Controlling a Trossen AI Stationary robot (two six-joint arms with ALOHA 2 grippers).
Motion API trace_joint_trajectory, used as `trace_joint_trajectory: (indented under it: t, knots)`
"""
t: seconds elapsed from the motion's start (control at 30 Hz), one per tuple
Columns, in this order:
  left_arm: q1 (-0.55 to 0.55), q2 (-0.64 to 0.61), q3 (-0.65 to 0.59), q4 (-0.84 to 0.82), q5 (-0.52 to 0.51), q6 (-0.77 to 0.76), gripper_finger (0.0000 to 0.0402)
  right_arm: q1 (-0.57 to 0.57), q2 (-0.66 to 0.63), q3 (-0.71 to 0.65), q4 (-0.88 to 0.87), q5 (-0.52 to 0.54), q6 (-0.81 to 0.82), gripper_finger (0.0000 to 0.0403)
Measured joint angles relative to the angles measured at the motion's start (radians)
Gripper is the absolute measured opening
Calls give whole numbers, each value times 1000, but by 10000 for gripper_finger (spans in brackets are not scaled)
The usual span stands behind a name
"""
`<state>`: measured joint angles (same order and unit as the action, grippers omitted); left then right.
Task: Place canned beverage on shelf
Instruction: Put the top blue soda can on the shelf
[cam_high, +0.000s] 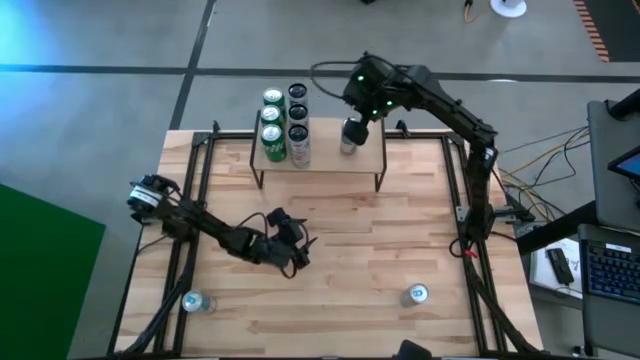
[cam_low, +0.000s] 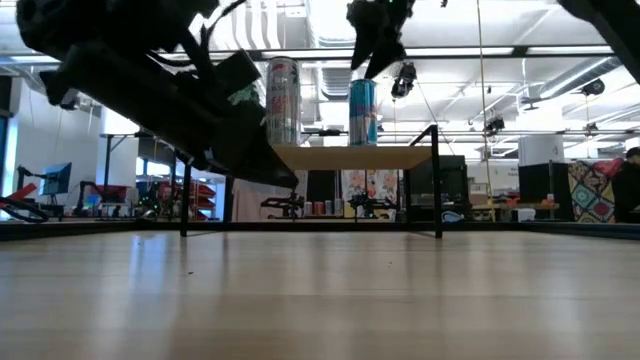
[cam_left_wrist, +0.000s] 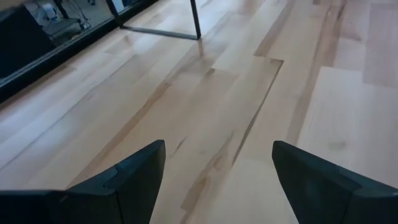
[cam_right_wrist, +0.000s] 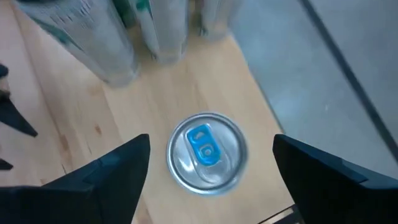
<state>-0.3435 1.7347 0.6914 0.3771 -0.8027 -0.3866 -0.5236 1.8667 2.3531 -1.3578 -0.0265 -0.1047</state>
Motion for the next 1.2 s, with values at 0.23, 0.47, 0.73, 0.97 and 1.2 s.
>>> trace_joint_trajectory:
  t: [0.23,0.47,0.73,0.97,1.2]
  knots:
    - [-62,-30,0,-51,-70,-44,278,0,-100,-39,19,-30,-3,327]
    - [-151,-64,0,-182,-194,-178,278,8,-336,-456,295,-83,-2,327]
    - [-217,-69,0,-209,-261,-272,278,-1,-626,-1046,824,-86,-12,327]
    - [-216,-69,0,-208,-261,-320,274,-59,-679,-1331,1204,-198,16,327]
    - [-216,-68,0,-209,-254,-345,253,-136,-599,-1385,1382,-373,48,327]
